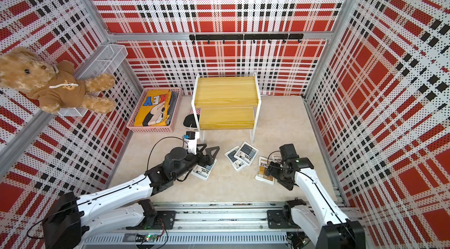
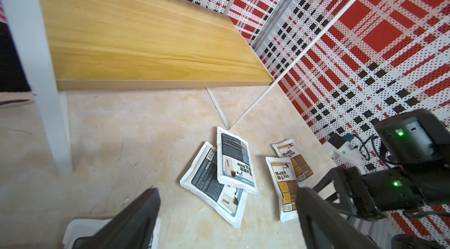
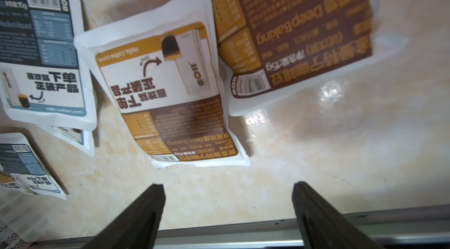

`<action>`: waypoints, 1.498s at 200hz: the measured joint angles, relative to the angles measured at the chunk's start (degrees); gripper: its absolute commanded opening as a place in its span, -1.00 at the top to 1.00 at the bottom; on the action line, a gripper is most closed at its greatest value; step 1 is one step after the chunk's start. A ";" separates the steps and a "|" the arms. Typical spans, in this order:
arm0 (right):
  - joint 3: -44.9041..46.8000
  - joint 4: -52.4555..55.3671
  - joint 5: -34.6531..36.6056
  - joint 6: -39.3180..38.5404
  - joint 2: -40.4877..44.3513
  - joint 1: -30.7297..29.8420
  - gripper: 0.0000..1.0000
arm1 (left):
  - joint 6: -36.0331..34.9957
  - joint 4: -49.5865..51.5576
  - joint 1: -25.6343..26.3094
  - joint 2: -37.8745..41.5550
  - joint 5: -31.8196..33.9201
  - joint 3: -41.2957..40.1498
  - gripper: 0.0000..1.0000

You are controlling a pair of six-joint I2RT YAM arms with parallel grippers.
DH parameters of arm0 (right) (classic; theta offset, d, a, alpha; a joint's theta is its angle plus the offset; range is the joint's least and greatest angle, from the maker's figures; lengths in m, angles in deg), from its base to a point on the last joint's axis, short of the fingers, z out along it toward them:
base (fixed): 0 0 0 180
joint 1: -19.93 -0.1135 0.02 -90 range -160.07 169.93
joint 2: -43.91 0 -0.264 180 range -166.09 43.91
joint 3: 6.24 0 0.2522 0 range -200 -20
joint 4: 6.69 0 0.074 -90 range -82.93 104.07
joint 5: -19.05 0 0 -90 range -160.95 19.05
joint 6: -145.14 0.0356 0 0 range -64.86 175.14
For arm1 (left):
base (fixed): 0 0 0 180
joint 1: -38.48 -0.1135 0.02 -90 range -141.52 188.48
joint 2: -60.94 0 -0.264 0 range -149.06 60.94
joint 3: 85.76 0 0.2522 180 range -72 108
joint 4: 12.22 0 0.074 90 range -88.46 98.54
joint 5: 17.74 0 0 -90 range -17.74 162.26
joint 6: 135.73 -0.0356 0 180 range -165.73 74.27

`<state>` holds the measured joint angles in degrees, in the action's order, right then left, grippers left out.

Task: Place the bagged coffee beans on the shelf by color
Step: Pick up the bagged coffee beans at the center of the board.

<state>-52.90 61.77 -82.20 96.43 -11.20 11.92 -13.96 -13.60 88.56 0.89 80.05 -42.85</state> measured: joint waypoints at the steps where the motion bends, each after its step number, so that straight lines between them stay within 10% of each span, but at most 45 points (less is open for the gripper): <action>1: 0.00 -0.04 -0.02 0.00 -0.02 -0.09 -0.73 | 0.02 -0.02 0.07 0.00 0.04 0.00 -0.88; 186: -5.70 -11.34 10.95 0.94 -21.62 -13.94 -0.99 | 4.26 -2.32 2.75 3.63 7.93 -2.84 -0.90; 299: -7.06 -8.70 14.91 0.28 -19.47 -15.89 -0.99 | 5.75 -3.21 3.41 -0.44 7.06 -3.02 -0.88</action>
<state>-59.96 53.07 -67.29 96.72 -30.67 -3.97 -8.21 -16.81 91.97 0.45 87.11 -45.87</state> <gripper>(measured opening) 0.996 0.941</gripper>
